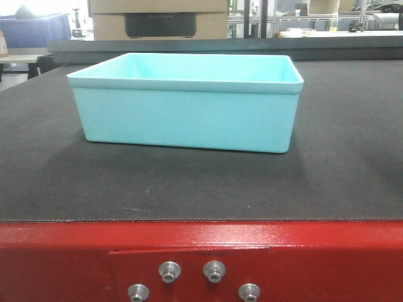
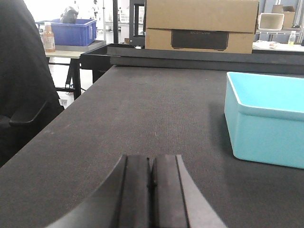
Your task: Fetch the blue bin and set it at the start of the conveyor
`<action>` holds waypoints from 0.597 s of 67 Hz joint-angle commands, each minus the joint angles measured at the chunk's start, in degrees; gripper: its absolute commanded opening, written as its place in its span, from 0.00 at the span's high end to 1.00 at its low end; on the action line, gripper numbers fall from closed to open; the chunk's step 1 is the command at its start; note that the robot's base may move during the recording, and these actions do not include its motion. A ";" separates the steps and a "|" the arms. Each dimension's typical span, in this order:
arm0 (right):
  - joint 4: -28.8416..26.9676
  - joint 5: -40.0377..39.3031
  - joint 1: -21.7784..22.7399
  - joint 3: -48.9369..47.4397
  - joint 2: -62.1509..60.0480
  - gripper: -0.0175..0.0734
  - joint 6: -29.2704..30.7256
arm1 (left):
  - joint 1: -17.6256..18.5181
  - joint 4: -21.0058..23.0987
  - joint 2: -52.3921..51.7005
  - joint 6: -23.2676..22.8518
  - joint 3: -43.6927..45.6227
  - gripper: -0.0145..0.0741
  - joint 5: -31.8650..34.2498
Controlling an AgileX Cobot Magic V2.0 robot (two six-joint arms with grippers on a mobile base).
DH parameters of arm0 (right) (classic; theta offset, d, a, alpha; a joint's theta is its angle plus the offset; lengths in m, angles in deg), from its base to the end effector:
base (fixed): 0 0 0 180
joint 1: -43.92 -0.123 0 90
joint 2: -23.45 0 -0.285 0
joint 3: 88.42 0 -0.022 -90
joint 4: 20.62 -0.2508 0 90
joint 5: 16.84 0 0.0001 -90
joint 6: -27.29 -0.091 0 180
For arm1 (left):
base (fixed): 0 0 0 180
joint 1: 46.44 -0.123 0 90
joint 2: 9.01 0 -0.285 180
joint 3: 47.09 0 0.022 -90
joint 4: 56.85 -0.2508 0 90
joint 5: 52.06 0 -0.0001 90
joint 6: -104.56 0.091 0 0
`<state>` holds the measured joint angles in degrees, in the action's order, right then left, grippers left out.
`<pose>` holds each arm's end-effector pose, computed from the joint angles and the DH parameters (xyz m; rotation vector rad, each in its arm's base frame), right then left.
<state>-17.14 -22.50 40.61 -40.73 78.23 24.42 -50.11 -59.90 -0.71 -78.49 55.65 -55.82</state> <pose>0.1753 0.0107 0.3122 -0.0620 1.6889 0.0406 0.0572 0.0040 0.2065 -0.0528 1.5582 0.0532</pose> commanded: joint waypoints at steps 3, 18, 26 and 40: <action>0.46 -2.22 0.25 0.18 -0.32 0.99 0.34 | -0.03 0.31 -0.51 -0.01 0.04 0.96 1.92; 0.46 -2.92 0.25 0.18 -0.32 0.99 0.34 | -0.03 0.31 -0.51 -0.01 0.04 0.96 2.03; 0.46 -2.92 0.25 0.18 -0.32 0.99 0.34 | -0.03 0.31 -0.51 -0.01 0.04 0.96 2.03; 0.46 -2.92 0.25 0.18 -0.32 0.99 0.34 | -0.03 0.31 -0.51 -0.01 0.04 0.96 2.03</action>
<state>-17.14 -24.09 40.61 -40.73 78.23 24.42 -50.11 -59.68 -0.94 -78.49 55.56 -55.12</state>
